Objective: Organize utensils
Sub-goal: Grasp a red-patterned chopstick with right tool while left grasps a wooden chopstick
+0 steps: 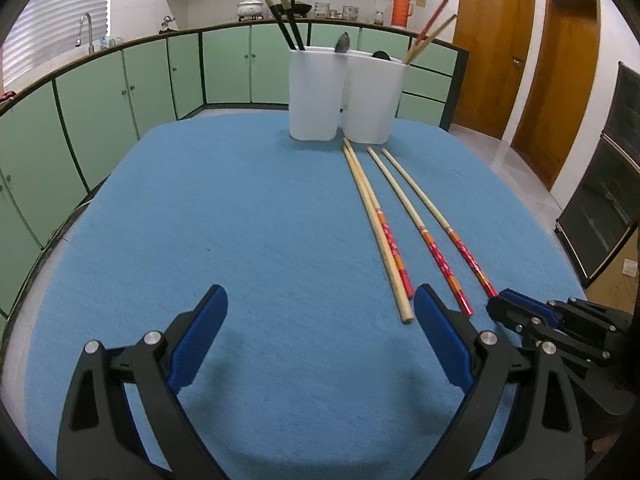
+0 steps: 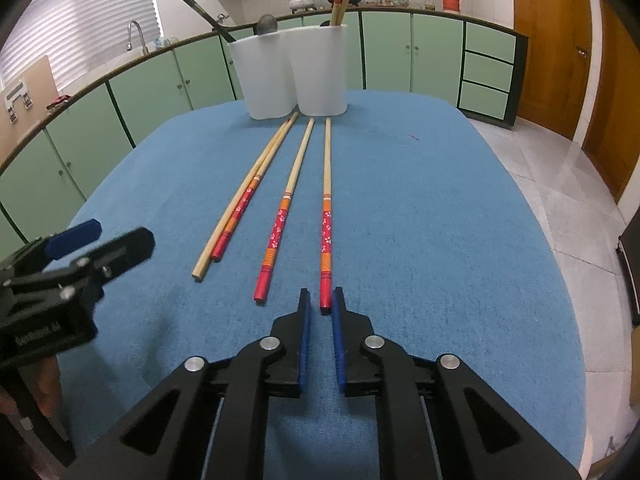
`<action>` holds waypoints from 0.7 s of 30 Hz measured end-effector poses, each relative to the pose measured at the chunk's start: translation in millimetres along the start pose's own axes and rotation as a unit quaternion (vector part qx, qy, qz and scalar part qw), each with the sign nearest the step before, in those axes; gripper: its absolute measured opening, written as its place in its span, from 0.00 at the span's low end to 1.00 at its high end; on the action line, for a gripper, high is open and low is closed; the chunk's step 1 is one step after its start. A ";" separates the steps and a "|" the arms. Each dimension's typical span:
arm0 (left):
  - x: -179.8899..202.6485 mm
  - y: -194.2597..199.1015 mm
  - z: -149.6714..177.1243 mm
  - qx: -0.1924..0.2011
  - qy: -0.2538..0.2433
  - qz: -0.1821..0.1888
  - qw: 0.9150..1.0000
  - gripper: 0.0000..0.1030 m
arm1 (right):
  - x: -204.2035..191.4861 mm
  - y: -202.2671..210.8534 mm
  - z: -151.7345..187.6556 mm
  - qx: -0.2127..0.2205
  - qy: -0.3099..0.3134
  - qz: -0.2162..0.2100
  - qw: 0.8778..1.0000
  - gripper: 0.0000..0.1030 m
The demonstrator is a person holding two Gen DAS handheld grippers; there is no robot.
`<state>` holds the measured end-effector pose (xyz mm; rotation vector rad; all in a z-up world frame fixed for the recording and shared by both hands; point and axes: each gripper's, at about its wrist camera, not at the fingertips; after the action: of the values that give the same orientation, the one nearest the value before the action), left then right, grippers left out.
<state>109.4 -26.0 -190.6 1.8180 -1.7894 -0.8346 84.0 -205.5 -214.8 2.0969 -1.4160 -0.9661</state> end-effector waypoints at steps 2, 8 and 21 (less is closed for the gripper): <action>4.4 -0.4 0.7 -0.002 -0.004 0.004 1.000 0.89 | -0.1 -0.8 -0.1 -0.001 0.002 0.002 1.000 0.11; 16.7 -2.3 1.9 -0.013 -0.015 0.018 1.000 0.84 | 1.8 -0.6 -0.2 0.001 -0.002 0.009 1.000 0.06; 35.1 -21.5 3.0 -0.055 -0.029 0.031 0.998 0.43 | 10.3 1.5 0.0 0.007 -0.019 -0.006 1.000 0.06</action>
<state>121.9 -59.4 -211.3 1.6766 -1.7882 -0.9526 85.5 -215.6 -217.0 2.1092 -1.4353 -1.0092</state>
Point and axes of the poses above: each gripper's, at about its wrist camera, not at the fingertips, and y roughly against the way its jaws point, x to its right, z to its underside, and after that the axes turned 14 degrees about -z, right-handed
